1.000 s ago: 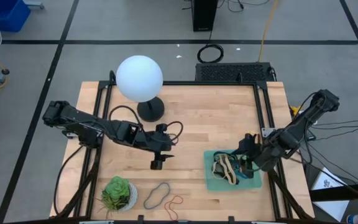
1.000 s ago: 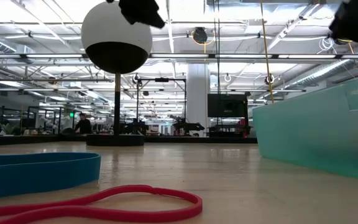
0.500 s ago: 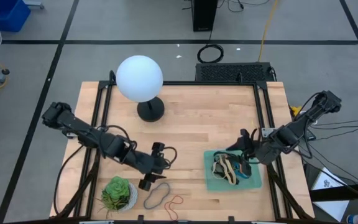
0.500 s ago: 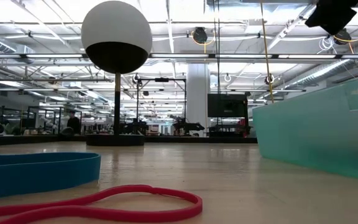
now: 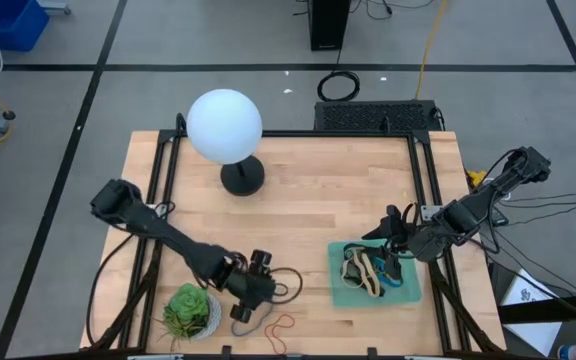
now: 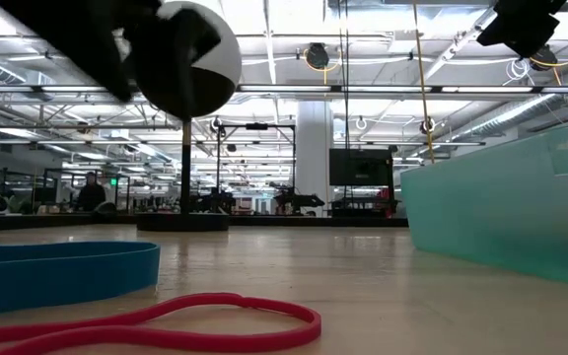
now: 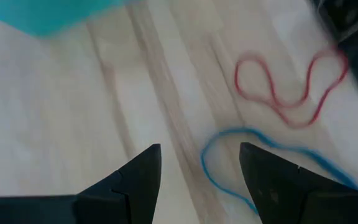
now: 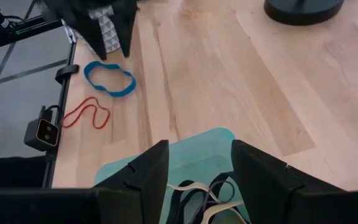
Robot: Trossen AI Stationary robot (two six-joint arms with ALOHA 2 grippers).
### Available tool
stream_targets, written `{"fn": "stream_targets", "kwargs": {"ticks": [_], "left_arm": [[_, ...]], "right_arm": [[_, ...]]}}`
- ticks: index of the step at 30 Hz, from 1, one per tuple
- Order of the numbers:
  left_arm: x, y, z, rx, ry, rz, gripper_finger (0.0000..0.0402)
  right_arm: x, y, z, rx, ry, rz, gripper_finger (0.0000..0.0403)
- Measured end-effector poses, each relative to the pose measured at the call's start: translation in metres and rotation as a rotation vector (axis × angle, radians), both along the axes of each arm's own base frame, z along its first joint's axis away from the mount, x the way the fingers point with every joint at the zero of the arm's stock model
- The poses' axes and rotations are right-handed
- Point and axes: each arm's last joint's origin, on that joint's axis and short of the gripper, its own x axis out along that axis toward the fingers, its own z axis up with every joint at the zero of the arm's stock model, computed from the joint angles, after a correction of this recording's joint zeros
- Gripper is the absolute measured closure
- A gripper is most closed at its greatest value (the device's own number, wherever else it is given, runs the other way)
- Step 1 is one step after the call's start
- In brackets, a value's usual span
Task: Pick and place rubber bands into bin
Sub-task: Put the blue rubber band into the green bin
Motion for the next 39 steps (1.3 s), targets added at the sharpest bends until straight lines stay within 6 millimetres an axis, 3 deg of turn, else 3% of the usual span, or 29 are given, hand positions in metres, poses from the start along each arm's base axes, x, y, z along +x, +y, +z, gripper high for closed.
{"fn": "stream_targets", "kwargs": {"ticks": [10,21,34,39], "left_arm": [[0.008,-0.008,-0.062,0.032,0.212,0.039,0.0177],[0.011,-0.006,-0.073,-0.017,0.276,0.071,0.0182],[0.011,-0.005,-0.073,-0.028,0.282,0.098,0.0348],[0.012,-0.003,-0.074,-0.033,0.286,0.103,0.0394]], "right_arm": [[0.001,0.0,0.0,0.022,-0.003,-0.016,0.0236],[0.001,0.001,0.0,0.041,-0.003,-0.029,0.0235],[0.001,0.001,0.0,0.038,-0.003,-0.028,0.0232],[0.001,0.001,0.0,0.038,-0.003,-0.027,0.0232]]}}
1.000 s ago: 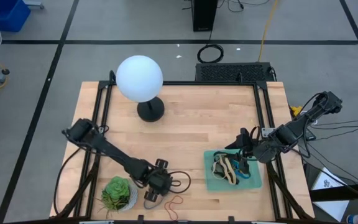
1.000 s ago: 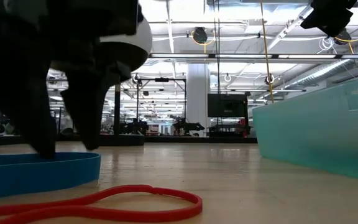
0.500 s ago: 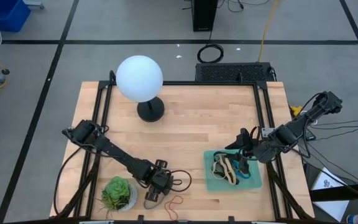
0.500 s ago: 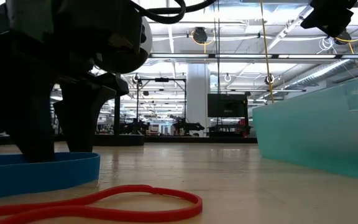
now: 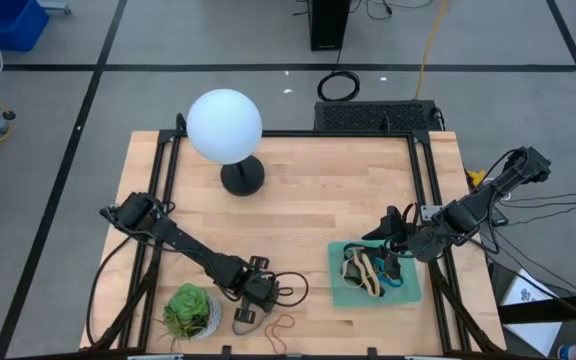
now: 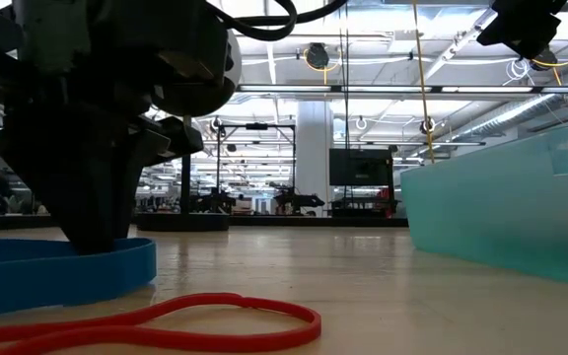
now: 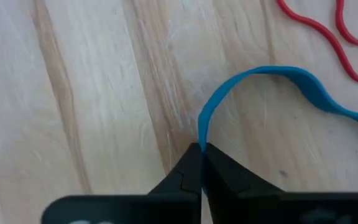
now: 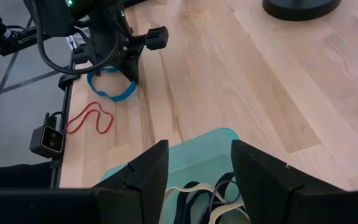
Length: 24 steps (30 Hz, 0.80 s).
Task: Pick and place rubber bands into bin
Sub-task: Put the blue rubber band into the green bin
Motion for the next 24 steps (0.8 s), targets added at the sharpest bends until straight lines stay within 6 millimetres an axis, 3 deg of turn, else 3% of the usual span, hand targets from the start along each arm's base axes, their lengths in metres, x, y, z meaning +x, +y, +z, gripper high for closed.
{"fn": "stream_targets", "kwargs": {"ticks": [8,16,24], "left_arm": [[0.002,0.01,0.013,-0.009,-0.028,0.065,0.0396],[0.006,0.039,0.091,-0.037,-0.259,0.146,0.0396],[-0.015,0.082,0.17,-0.012,-0.567,0.253,0.0396]], "right_arm": [[0.0,0.0,0.0,0.001,0.001,0.002,0.0232],[0.003,0.002,0.004,-0.031,-0.05,0.054,0.0232],[0.008,0.012,0.016,-0.048,-0.163,0.305,0.0232]]}}
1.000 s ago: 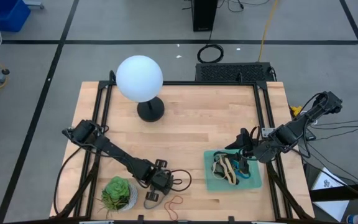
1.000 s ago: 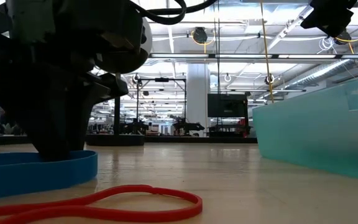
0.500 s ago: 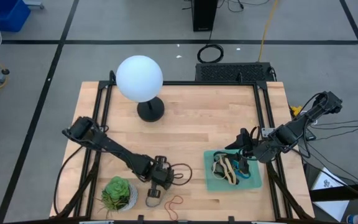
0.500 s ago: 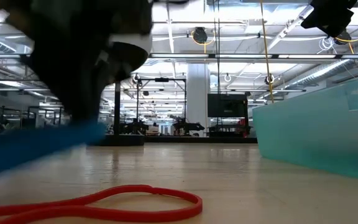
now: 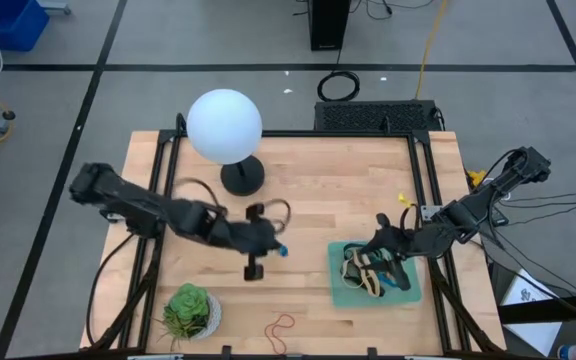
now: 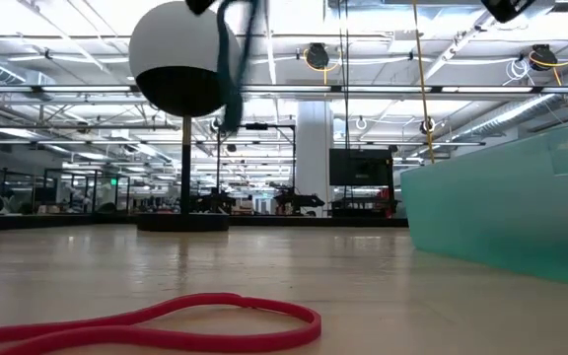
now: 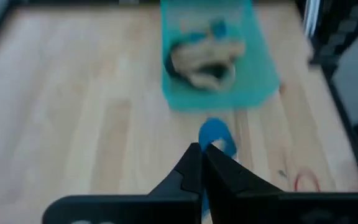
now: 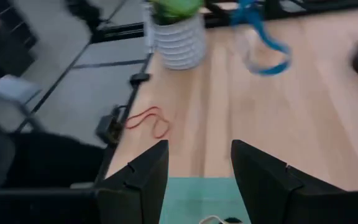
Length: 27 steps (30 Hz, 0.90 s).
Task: Pick and place rubber bands into bin
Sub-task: Put the blue rubber band into the green bin
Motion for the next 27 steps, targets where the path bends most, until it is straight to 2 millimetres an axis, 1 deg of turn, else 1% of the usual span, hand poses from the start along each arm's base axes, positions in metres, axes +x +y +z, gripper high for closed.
{"fn": "stream_targets", "kwargs": {"ticks": [2,5,7,10,14,19,22,25,27], "left_arm": [[-0.004,0.008,0.014,0.003,-0.064,-0.002,0.0395],[-0.005,0.016,0.026,0.017,-0.137,-0.006,0.0387],[-0.004,0.02,0.029,0.032,-0.159,-0.014,0.0389],[-0.002,0.025,0.031,0.05,-0.18,-0.015,0.0396],[0.006,0.029,0.028,0.062,-0.199,-0.034,0.0386],[0.017,0.03,0.025,0.073,-0.238,-0.092,0.0396],[0.023,0.033,0.022,0.076,-0.252,-0.104,0.0388],[0.026,0.034,0.02,0.084,-0.252,-0.102,0.0382],[0.026,0.035,0.02,0.092,-0.251,-0.108,0.0389]], "right_arm": [[0.0,0.001,0.001,-0.031,-0.021,0.063,0.0232],[0.0,0.001,0.001,-0.104,-0.035,0.098,0.0232],[0.001,0.0,0.001,-0.125,-0.042,0.077,0.0232],[0.003,-0.005,0.001,-0.173,-0.058,-0.017,0.0232],[0.009,-0.012,0.0,-0.209,-0.06,-0.086,0.0232],[0.028,-0.02,-0.005,-0.234,-0.064,-0.15,0.0232],[0.043,-0.024,-0.009,-0.265,-0.086,-0.167,0.0232],[0.06,-0.026,-0.013,-0.261,-0.122,-0.119,0.0232],[0.071,-0.026,-0.016,-0.253,-0.149,-0.084,0.0232]]}}
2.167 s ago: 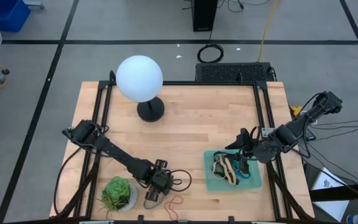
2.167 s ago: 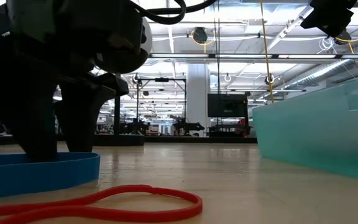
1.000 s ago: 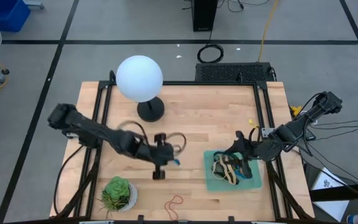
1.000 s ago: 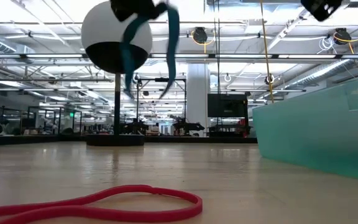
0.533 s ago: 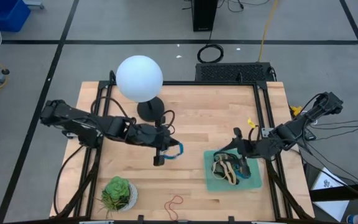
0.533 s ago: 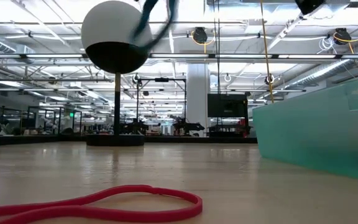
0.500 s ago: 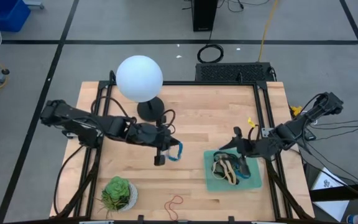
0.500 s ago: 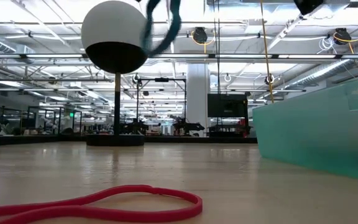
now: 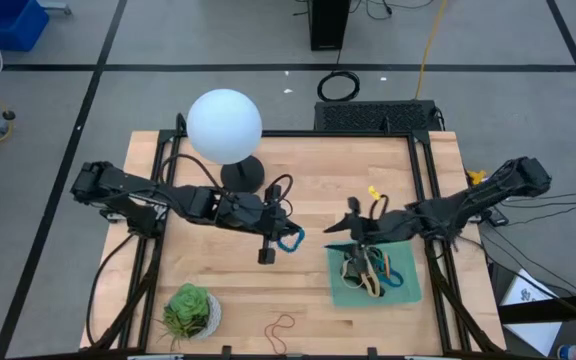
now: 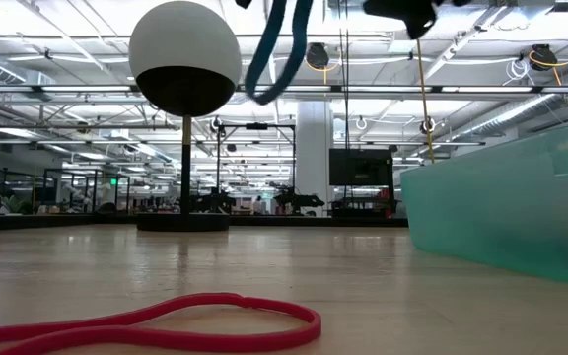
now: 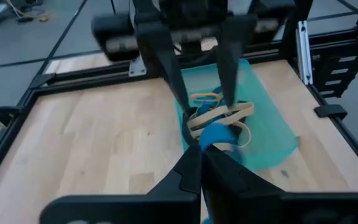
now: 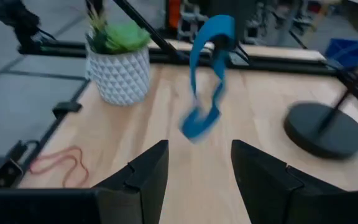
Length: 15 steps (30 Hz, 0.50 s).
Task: Pick and place rubber bands into bin
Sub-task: Put the blue rubber band into the green bin
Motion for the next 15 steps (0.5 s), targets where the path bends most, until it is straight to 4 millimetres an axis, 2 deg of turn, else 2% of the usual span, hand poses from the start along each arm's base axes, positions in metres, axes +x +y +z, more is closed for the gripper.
{"fn": "stream_targets", "kwargs": {"ticks": [3,8,12,15], "left_arm": [[0.0,0.0,0.001,0.009,-0.011,-0.006,0.0396],[0.001,-0.001,0.002,0.03,-0.024,-0.018,0.038],[0.001,0.0,0.002,0.039,-0.021,-0.018,0.0393],[0.001,0.0,0.002,0.045,-0.022,-0.02,0.0393]], "right_arm": [[0.016,-0.001,-0.006,-0.004,-0.037,0.018,0.0232],[0.039,-0.005,-0.015,-0.002,-0.111,0.011,0.0232],[0.052,-0.005,-0.021,0.042,-0.166,0.122,0.0232],[0.058,-0.004,-0.024,0.048,-0.191,0.136,0.0232]]}}
